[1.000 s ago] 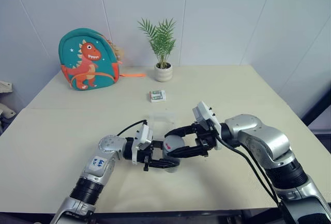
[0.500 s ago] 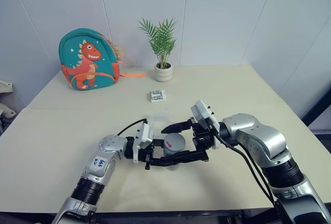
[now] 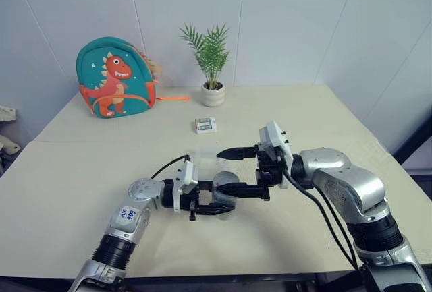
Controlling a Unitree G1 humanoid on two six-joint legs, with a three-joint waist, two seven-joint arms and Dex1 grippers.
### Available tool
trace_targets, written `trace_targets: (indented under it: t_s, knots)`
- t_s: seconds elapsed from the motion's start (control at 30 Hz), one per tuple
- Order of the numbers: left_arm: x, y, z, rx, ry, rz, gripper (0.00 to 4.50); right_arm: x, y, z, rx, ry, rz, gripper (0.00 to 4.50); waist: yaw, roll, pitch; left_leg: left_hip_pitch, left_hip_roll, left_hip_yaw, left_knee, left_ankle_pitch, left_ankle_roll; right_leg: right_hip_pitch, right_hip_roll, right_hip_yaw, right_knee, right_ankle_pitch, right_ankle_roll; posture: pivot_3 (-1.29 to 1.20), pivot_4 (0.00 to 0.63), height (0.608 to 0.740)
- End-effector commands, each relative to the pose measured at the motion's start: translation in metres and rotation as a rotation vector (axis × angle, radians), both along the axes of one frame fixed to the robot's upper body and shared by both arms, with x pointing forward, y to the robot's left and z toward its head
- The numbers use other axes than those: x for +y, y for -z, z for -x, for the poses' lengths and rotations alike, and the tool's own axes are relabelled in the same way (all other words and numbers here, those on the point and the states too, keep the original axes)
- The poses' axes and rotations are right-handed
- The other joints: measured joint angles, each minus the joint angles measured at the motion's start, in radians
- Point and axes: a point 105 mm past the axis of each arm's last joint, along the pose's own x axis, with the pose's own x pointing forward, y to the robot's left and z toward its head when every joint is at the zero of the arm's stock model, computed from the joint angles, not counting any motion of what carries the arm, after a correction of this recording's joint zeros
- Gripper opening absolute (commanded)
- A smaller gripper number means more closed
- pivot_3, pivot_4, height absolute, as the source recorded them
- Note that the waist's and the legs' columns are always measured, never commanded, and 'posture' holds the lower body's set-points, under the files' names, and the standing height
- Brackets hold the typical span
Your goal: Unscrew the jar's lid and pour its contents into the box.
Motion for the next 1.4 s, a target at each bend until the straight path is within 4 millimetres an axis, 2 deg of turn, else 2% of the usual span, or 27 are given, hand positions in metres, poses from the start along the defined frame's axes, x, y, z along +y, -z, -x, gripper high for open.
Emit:
trace_targets:
  t_s: [0.03, 0.23, 0.6, 0.83, 1.13, 1.4]
  knots:
    - [-0.001, -0.010, -0.001, -0.031, -0.001, 0.030, 2.10, 0.009, -0.004, 0.009, -0.024, -0.016, -0.013, 4.46, 0.001, 0.000, 0.000, 0.000, 0.000, 0.000, 0.000, 0.000, 0.000, 0.000, 0.000, 0.000, 0.000, 0.000, 0.000, 0.00, 0.150, 0.740]
    - [-0.005, -0.012, -0.001, -0.033, 0.008, 0.039, 2.10, 0.012, 0.001, -0.002, -0.014, 0.051, -0.013, 4.46, 0.001, 0.000, 0.000, 0.000, 0.000, 0.000, 0.000, 0.000, 0.000, 0.000, 0.000, 0.000, 0.000, 0.000, 0.000, 0.00, 0.150, 0.740]
    - [-0.005, -0.010, 0.002, -0.026, 0.011, 0.041, 2.10, -0.008, -0.005, -0.021, -0.031, 0.151, -0.033, 4.46, 0.001, 0.000, 0.000, 0.000, 0.000, 0.000, 0.000, 0.000, 0.000, 0.000, 0.000, 0.000, 0.000, 0.000, 0.000, 0.00, 0.150, 0.740]
    - [-0.005, -0.010, 0.002, -0.023, 0.011, 0.041, 2.10, -0.027, -0.001, -0.022, -0.019, 0.183, -0.013, 4.46, 0.001, 0.000, 0.000, 0.000, 0.000, 0.000, 0.000, 0.000, 0.000, 0.000, 0.000, 0.000, 0.000, 0.000, 0.000, 0.00, 0.150, 0.740]
    - [-0.004, -0.010, 0.002, -0.025, 0.010, 0.041, 2.10, -0.064, 0.002, -0.029, 0.000, 0.275, 0.019, 4.46, 0.002, 0.000, 0.000, 0.000, 0.000, 0.000, 0.001, 0.000, 0.000, 0.000, 0.000, 0.000, 0.000, 0.000, 0.000, 0.00, 0.150, 0.740]
    - [-0.003, -0.010, 0.001, -0.025, 0.007, 0.039, 2.10, -0.070, -0.001, -0.020, 0.030, 0.245, -0.003, 4.46, 0.000, 0.000, 0.000, 0.000, 0.000, 0.000, 0.001, 0.000, 0.000, 0.000, 0.001, 0.000, 0.000, 0.000, 0.000, 0.00, 0.150, 0.740]
